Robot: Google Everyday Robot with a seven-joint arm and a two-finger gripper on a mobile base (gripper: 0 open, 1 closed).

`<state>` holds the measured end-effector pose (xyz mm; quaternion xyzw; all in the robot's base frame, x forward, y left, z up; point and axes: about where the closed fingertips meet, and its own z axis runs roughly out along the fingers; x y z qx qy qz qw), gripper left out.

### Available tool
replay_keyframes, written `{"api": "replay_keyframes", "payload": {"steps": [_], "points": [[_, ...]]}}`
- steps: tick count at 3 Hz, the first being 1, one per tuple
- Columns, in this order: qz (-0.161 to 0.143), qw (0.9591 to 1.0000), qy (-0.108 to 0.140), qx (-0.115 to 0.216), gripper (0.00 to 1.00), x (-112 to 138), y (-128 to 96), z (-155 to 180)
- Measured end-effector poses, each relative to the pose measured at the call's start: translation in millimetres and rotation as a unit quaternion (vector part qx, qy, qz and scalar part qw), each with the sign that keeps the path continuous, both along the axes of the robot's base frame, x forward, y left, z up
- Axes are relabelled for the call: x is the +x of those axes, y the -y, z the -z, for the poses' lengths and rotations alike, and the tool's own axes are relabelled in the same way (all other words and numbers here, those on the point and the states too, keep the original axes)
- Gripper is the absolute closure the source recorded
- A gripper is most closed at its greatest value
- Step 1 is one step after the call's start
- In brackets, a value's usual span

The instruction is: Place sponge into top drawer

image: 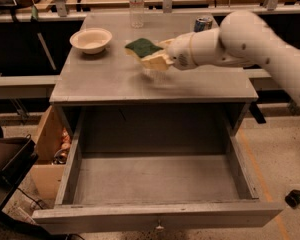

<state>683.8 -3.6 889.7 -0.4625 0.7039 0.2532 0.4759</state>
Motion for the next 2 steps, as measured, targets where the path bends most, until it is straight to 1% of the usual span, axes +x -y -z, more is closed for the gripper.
{"api": "replay_keyframes", "payload": {"steps": [1,2], "points": [[-0.025,0.9993,-0.008,-0.027,1.00,-54,39,-12],[-0.066,0.9968,-0.033,-0.031,1.00,-121,64,-6]]}}
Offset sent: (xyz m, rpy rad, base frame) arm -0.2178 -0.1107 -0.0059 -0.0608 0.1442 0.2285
